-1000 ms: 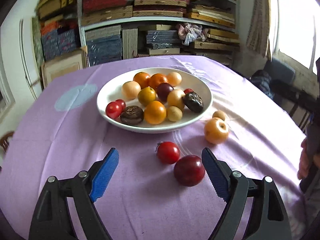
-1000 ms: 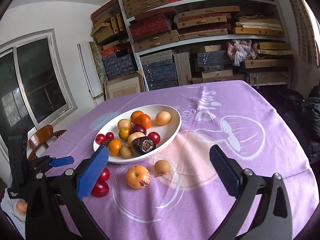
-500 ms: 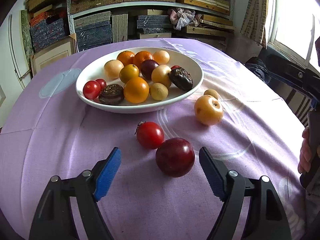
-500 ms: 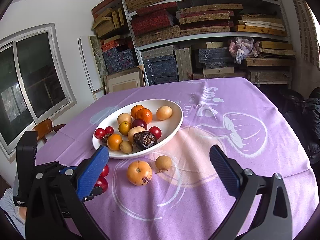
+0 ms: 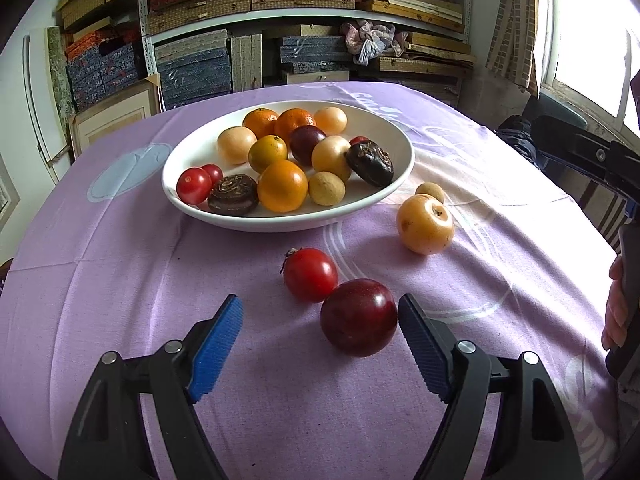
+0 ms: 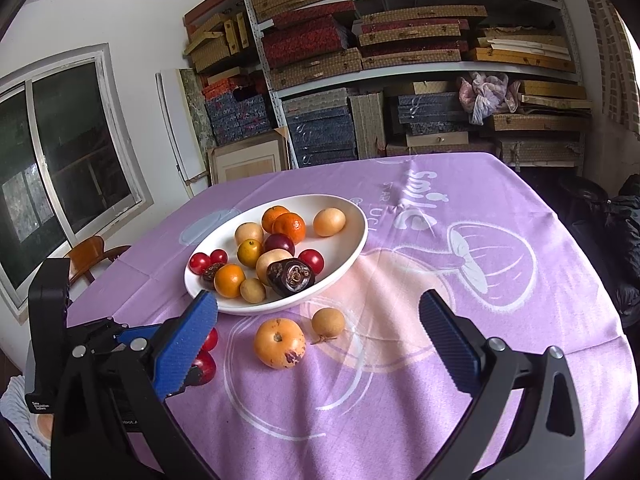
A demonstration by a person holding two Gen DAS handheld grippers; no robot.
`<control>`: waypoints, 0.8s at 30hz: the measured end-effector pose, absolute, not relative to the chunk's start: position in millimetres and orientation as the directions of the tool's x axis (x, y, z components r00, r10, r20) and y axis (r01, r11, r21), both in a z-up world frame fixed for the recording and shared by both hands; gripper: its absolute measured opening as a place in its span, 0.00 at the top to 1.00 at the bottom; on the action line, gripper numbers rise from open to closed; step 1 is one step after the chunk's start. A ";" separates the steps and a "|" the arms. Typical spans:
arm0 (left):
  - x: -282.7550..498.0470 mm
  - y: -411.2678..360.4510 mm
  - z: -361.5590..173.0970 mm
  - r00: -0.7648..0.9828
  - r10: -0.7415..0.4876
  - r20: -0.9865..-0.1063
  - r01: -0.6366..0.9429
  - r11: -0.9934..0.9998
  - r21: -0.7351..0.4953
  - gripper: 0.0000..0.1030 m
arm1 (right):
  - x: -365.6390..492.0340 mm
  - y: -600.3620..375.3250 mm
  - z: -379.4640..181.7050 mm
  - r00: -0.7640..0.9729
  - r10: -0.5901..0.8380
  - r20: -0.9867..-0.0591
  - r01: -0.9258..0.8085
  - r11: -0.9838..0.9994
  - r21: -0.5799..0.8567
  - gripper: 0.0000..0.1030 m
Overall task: Organize fruits
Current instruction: 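Move the open left gripper toward the dark red plum on the cloth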
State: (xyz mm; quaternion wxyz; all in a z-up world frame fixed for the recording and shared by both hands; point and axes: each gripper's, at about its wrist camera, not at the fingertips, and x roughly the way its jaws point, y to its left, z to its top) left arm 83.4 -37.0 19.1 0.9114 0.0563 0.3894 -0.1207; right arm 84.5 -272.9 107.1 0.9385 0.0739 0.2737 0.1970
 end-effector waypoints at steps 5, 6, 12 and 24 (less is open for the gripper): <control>81.4 -38.5 19.9 0.681 -0.154 -0.716 0.254 0.967 0.034 0.18 | 85.7 -270.9 103.8 0.766 0.407 -0.497 -0.327 0.913 0.244 0.04; 81.4 -37.9 19.6 0.684 -0.148 -0.714 0.248 0.968 0.037 0.16 | 86.1 -270.4 102.8 0.765 0.407 -0.500 -0.327 0.913 0.244 0.04; 81.8 -35.6 19.7 0.683 -0.150 -0.715 0.240 0.971 0.025 0.12 | 86.8 -269.9 102.5 0.763 0.406 -0.503 -0.325 0.913 0.244 0.04; 83.3 -37.0 13.7 0.638 -0.221 -0.738 0.283 0.958 -0.042 0.27 | 87.1 -271.3 101.3 0.762 0.405 -0.505 -0.319 0.914 0.251 0.04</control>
